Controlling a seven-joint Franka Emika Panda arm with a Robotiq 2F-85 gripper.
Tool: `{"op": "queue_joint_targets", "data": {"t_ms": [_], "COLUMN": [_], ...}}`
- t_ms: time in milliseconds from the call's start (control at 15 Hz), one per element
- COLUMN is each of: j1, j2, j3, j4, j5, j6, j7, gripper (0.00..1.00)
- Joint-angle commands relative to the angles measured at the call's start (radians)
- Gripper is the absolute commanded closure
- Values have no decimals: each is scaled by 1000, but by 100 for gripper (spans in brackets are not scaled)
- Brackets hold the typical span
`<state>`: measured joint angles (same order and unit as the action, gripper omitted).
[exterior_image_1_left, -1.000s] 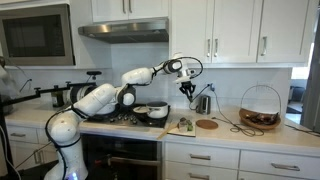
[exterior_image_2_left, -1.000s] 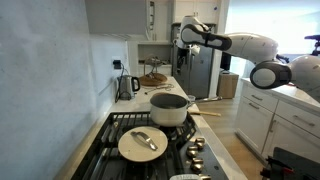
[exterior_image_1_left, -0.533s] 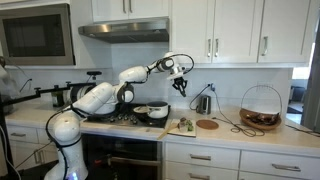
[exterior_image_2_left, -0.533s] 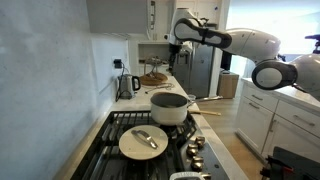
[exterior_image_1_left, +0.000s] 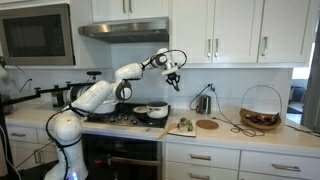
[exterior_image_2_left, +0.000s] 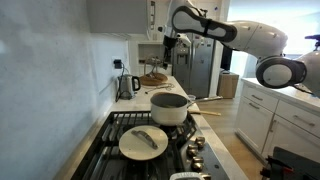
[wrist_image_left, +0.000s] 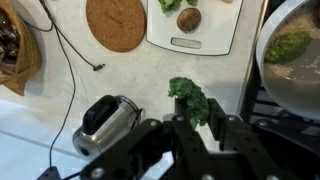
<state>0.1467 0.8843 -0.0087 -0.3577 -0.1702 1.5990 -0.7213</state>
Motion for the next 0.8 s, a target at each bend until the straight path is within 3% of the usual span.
{"op": "queue_joint_targets", "data": {"t_ms": [0, 733], "j1": [20, 41], "j2": [-63, -142], "j3": [23, 96], "j4": [-43, -43], "j5": [23, 99], "j6": [-74, -358], "j7": [-70, -240], "gripper": [93, 93]}}
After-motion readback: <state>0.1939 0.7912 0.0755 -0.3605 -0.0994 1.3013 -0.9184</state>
